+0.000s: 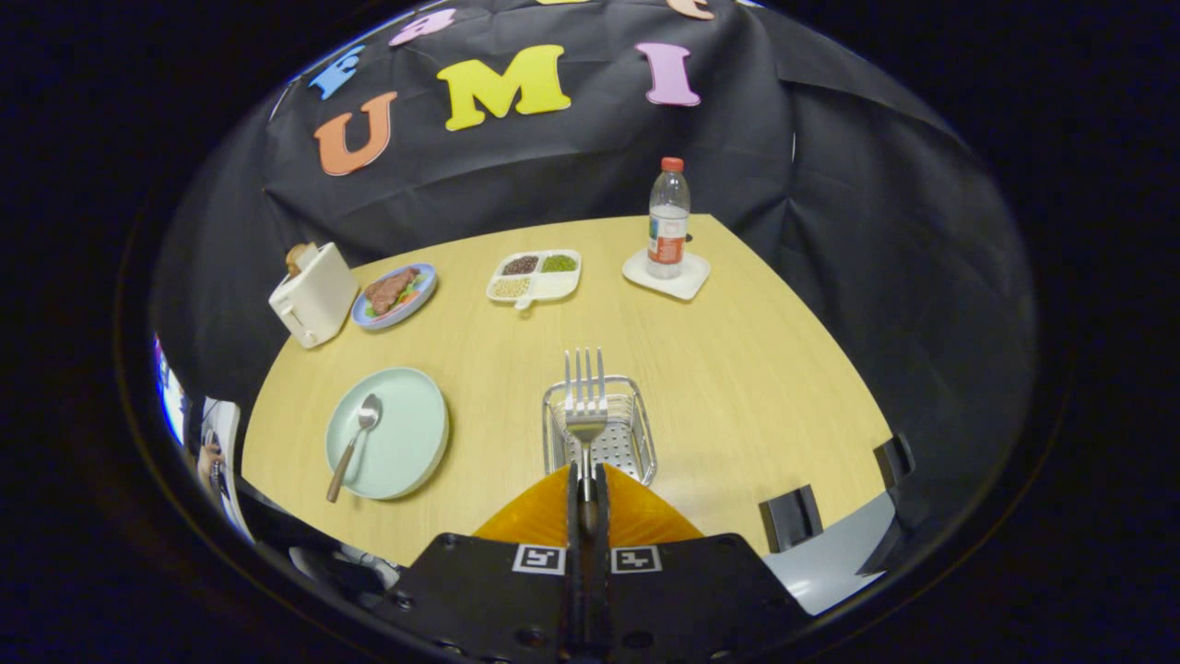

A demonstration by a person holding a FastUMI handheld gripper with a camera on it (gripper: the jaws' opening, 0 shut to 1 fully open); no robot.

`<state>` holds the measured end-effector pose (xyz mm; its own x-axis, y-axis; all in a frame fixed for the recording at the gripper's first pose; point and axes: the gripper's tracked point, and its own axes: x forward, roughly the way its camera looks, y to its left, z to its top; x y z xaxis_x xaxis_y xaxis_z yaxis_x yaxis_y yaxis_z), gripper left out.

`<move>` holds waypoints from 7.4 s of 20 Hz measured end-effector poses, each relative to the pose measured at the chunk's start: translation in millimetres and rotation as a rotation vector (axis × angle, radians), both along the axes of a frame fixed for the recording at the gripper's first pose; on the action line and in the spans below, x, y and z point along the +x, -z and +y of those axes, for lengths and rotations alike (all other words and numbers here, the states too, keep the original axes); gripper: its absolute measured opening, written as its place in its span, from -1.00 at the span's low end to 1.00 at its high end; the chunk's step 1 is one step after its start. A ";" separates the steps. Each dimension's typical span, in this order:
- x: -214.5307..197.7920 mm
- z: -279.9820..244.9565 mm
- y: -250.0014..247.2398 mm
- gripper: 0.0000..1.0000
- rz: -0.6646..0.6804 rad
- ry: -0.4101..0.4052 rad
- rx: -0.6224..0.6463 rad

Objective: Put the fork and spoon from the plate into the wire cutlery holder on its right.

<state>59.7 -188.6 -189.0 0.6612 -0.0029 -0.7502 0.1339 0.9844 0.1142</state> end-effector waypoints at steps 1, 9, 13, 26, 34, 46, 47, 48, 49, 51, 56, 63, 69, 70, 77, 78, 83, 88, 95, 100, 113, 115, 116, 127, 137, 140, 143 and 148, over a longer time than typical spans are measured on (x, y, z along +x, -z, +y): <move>0.4 -0.7 2.3 -0.93 0.007 -0.001 0.005; 3.4 -12.3 -1.8 -0.30 -0.018 0.028 -0.004; 3.2 -13.6 -20.0 0.49 -0.079 0.055 -0.030; 3.4 107.5 -64.7 0.93 -0.179 -0.056 -0.055; 19.7 212.0 -42.1 0.93 -0.154 -0.151 -0.029; 45.2 274.7 17.7 0.94 -0.049 -0.192 -0.034; 46.0 278.3 23.2 0.93 -0.039 -0.196 -0.031; 47.1 281.7 29.1 0.93 -0.026 -0.199 -0.031; 48.8 284.8 35.6 0.93 -0.014 -0.201 -0.030; 53.0 289.7 47.2 0.93 0.008 -0.202 -0.029; 59.9 299.8 74.8 0.94 0.067 -0.195 -0.017; 65.6 307.1 97.3 0.54 0.120 -0.190 -0.014; 64.5 310.4 107.6 -0.29 0.142 -0.188 -0.008; 64.6 311.3 108.4 -0.29 0.145 -0.189 -0.006; 60.4 312.3 108.0 -0.85 0.146 -0.215 0.034; 59.8 311.9 105.9 -0.85 0.143 -0.218 0.040; 56.4 306.4 82.8 -0.85 0.094 -0.239 0.047; 49.5 282.0 58.3 -0.97 0.060 -0.243 0.048; 34.9 214.1 16.3 -0.97 -0.001 -0.237 0.064; 24.6 143.4 -13.1 -0.97 -0.044 -0.185 0.031; 8.0 7.2 -18.3 -0.97 -0.050 -0.009 0.001; 8.8 3.2 -10.2 -0.97 -0.032 -0.008 0.007; 10.0 3.4 -6.0 -0.94 -0.023 -0.006 0.011; 18.9 -7.4 -18.8 -0.20 -0.076 0.031 -0.024; 13.4 21.1 -58.3 0.70 -0.222 0.046 -0.030; 3.9 39.9 -86.2 0.84 -0.325 0.055 -0.075; -11.6 70.3 -114.0 0.89 -0.449 0.022 -0.111; -53.1 119.2 -145.8 0.92 -0.618 -0.019 -0.132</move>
<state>6.7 -69.4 -43.2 0.9731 -0.0534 -0.2240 0.0644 0.9970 0.0420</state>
